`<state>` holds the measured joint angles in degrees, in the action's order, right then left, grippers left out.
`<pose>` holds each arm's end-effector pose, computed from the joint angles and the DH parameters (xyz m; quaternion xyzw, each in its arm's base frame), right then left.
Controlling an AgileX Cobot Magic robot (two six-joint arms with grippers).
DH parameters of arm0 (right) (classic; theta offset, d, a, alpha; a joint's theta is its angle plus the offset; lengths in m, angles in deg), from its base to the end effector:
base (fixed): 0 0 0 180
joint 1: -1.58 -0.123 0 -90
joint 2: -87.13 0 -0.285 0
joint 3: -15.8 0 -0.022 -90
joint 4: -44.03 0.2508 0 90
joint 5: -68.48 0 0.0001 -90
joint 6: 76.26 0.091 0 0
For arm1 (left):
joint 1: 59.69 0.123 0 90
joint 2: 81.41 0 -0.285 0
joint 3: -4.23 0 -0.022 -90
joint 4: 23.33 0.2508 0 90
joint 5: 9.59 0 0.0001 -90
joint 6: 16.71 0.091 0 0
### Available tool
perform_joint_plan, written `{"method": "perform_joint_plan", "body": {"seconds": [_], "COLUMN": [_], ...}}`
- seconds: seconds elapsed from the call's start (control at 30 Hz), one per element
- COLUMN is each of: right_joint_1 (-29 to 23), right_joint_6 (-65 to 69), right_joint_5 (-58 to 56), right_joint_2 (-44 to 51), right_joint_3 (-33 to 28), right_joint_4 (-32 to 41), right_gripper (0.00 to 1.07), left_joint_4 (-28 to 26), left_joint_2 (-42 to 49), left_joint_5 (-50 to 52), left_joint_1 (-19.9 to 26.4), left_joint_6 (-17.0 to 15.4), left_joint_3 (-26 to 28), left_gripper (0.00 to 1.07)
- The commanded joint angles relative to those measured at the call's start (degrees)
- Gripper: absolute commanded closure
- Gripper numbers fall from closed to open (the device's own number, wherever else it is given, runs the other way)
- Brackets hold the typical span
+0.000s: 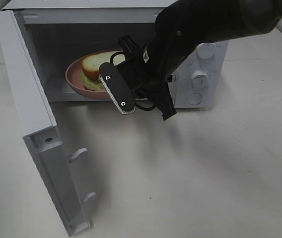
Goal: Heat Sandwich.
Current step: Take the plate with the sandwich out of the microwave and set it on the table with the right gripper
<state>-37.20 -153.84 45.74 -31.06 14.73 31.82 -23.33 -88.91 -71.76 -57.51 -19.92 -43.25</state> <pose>0.3325 0.2576 0.1997 -0.8407 0.4283 -0.1743 0.2818 -0.0089 -0.0003 0.2805 -0.0401 0.8524 -0.0047 0.5214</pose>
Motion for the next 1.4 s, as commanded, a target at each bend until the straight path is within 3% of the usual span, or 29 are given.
{"method": "perform_joint_plan", "body": {"seconds": [0.03, 0.6, 1.4], "right_joint_1": [0.0, 0.0, 0.0], "right_joint_6": [-0.9, -2.9, 1.0], "right_joint_5": [5.3, 9.8, 4.6], "right_joint_2": [4.8, 20.7, 42.6], "right_joint_3": [-4.5, -23.5, -40.3], "right_joint_4": [-0.5, -0.8, -0.8], "right_gripper": [1.07, 1.07, 1.07], "left_joint_4": [-0.6, -0.6, -0.6], "left_joint_2": [0.9, 0.9, 0.9], "left_joint_5": [0.8, 0.8, 0.8], "left_joint_1": [0.1, 0.1, 0.1], "left_joint_6": [-0.1, -0.1, -0.1], "left_joint_3": [-0.1, -0.1, -0.1], "left_gripper": [0.07, 0.07, 0.07]}}
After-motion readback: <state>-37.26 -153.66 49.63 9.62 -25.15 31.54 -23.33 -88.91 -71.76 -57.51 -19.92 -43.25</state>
